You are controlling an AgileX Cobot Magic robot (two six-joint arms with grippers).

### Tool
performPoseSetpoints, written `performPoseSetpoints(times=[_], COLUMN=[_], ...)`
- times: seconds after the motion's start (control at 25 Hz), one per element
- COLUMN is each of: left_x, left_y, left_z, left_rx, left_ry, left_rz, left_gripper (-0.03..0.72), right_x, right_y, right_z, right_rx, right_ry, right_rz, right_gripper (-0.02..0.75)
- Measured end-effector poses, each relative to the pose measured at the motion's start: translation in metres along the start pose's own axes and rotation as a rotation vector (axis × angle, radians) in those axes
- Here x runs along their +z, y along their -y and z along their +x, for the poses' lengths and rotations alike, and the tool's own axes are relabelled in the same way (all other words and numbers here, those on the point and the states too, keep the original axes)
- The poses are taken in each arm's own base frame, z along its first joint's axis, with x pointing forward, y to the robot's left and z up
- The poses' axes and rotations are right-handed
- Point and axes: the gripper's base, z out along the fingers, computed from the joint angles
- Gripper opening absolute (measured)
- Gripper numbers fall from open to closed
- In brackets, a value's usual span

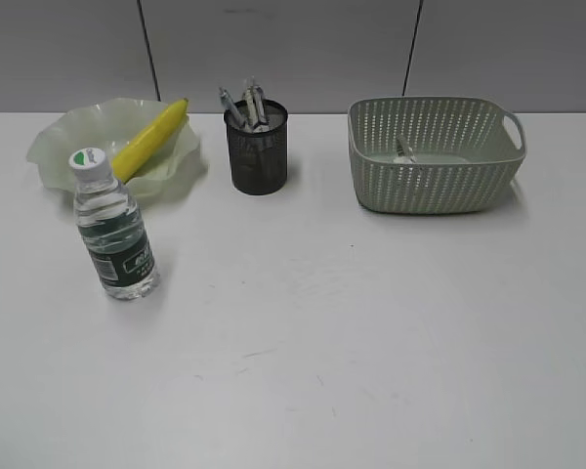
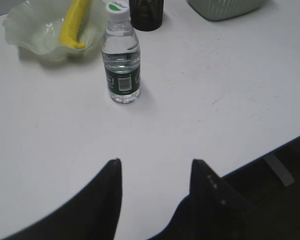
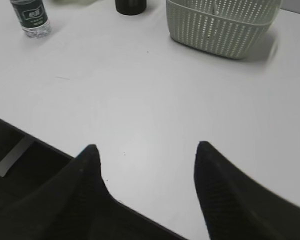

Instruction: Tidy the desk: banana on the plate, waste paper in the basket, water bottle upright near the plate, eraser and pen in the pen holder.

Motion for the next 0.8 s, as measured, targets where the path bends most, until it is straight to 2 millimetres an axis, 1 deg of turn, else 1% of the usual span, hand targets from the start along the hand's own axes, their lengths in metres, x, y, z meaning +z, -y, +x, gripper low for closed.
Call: performPoseSetpoints(times=[0.2, 0.44, 0.64, 0.8], left_x=[0.0, 0.0, -0.0001, -0.0055], left_y=[0.0, -0.0001, -0.0013, -0.0005], left_z=[0.0, 0.0, -0.0001, 0.003], left_rx=[0.001, -0.006, -0.086, -0.154], left_ry=[0.0, 0.001, 0.009, 0.056], left_rz=[0.0, -0.011, -0.146, -0.271], left_gripper=[0.302, 0.295, 0.293, 0.293], right_x=[0.0, 0.0002, 0.0003, -0.0013], right_y=[-0.0006, -0.0011, -0.0014, -0.0027], right_z=[0.0, -0.0001, -0.0001, 0.001], right_rx=[0.083, 0.172, 0.223, 0.233], right_ry=[0.004, 0.008, 0.011, 0.026], right_rz=[0.169, 0.349, 0.453, 0.481], right_gripper=[0.473, 0.473, 0.473, 0.473])
